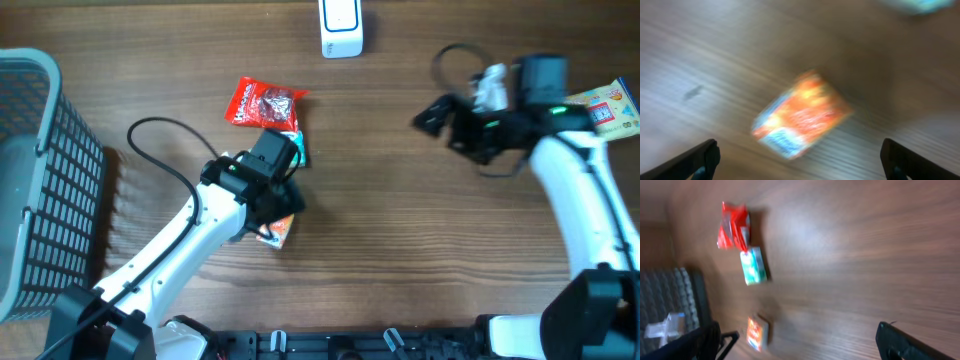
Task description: Scan the item barcode
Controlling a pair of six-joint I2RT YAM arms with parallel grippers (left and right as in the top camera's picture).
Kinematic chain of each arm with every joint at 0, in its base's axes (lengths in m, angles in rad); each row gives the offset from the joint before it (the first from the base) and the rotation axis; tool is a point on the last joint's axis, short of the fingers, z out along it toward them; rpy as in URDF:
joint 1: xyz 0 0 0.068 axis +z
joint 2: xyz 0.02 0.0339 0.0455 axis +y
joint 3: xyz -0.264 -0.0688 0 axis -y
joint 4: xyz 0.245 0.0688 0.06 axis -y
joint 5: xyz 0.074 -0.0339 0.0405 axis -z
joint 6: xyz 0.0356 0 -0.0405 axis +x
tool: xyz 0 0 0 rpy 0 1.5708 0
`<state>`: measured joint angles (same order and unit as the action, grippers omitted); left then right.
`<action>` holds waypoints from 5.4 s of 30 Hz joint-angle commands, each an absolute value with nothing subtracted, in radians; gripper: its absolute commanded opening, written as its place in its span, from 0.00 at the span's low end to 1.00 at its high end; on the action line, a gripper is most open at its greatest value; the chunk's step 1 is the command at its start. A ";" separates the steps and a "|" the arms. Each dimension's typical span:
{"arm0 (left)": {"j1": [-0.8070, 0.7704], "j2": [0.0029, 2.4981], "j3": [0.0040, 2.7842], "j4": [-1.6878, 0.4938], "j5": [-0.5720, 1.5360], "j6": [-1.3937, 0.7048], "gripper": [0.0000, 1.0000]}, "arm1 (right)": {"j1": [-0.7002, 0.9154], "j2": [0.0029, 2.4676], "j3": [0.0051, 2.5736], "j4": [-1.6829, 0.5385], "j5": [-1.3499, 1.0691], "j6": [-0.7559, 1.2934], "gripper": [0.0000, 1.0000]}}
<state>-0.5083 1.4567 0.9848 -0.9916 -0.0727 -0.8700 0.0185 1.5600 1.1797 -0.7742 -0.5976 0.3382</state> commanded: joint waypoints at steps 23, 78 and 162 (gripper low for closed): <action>-0.363 1.387 0.777 -0.342 0.555 -0.610 0.64 | 0.200 1.584 1.072 -0.695 -0.558 0.476 1.00; -0.621 1.765 0.646 0.469 0.312 -1.108 0.07 | 0.200 1.584 1.071 -0.867 -0.506 0.366 1.00; -0.356 1.511 0.647 -0.151 0.211 -0.968 1.00 | 0.485 2.402 1.857 0.368 0.594 -1.041 0.05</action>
